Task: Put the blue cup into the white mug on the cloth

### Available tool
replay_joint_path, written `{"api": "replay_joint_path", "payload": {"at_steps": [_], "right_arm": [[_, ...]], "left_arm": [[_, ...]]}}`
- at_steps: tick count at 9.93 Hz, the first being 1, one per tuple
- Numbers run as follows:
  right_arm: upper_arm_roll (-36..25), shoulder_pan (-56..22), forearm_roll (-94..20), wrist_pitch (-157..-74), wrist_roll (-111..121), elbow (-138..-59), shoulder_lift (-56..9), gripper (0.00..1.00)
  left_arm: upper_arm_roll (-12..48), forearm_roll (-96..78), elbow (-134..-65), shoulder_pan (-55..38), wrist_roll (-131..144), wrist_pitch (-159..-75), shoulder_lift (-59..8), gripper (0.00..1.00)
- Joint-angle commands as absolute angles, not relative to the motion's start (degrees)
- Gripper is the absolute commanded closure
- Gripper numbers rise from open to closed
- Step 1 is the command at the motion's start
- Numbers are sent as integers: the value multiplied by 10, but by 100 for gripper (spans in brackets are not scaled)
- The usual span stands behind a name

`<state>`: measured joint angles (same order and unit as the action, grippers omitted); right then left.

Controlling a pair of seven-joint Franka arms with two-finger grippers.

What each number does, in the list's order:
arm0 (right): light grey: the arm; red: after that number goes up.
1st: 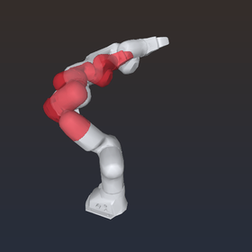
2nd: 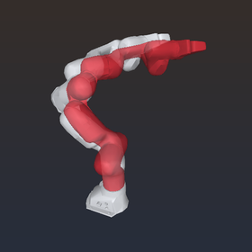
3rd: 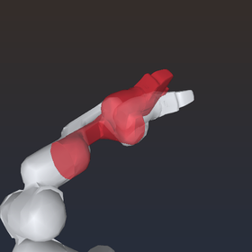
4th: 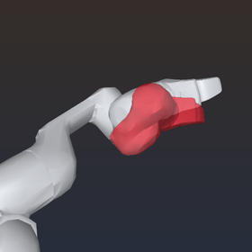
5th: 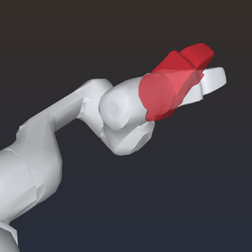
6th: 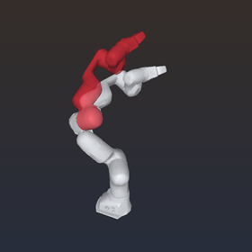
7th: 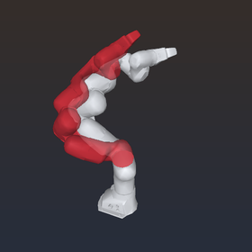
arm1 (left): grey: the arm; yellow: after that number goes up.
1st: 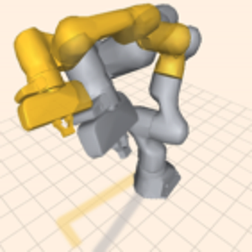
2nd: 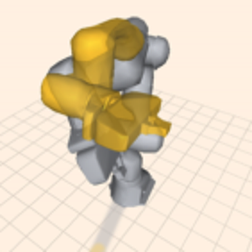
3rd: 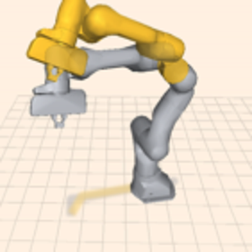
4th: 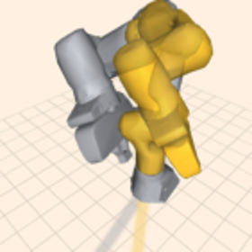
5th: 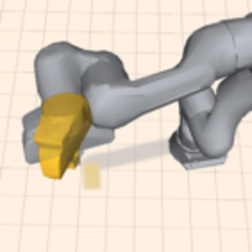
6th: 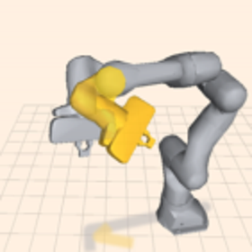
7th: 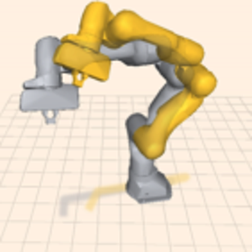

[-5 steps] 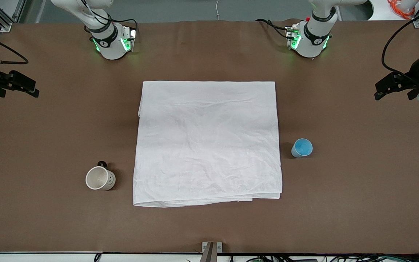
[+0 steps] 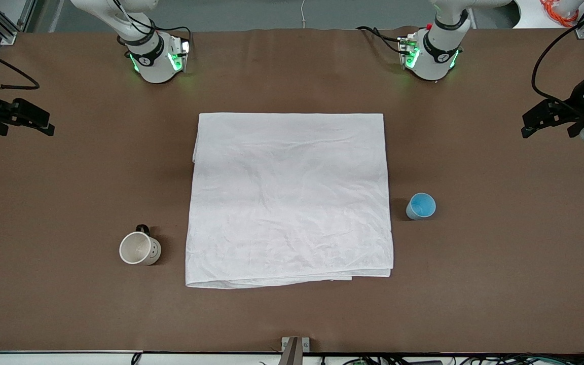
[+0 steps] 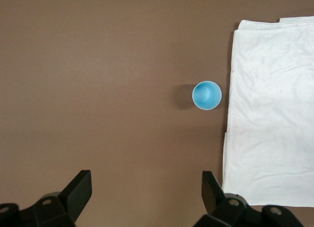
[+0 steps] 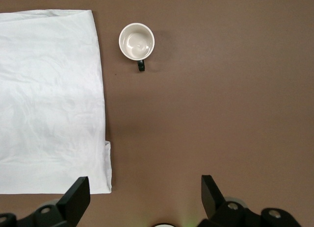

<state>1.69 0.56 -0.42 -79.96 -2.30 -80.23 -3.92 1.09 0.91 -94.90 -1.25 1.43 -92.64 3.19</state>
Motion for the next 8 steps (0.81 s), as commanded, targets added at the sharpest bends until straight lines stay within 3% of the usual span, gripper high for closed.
{"api": "replay_joint_path", "payload": {"at_steps": [1, 2, 4, 8], "right_arm": [[22, 5, -5, -809, -34, -817, -34, 0], [22, 4, -9, -829, -34, -836, -40, 0], [24, -9, -19, -948, -34, -945, -40, 1], [24, -13, -47, -1168, -34, -1121, -58, 1]], "left_arm": [[9, 2, -937, -3, 3, -914, 26, 1], [9, 1, -939, -2, 10, -913, 25, 1], [11, 1, -940, -4, 15, -913, 12, 1], [24, 0, -934, -42, 12, -942, -74, 1]]}}
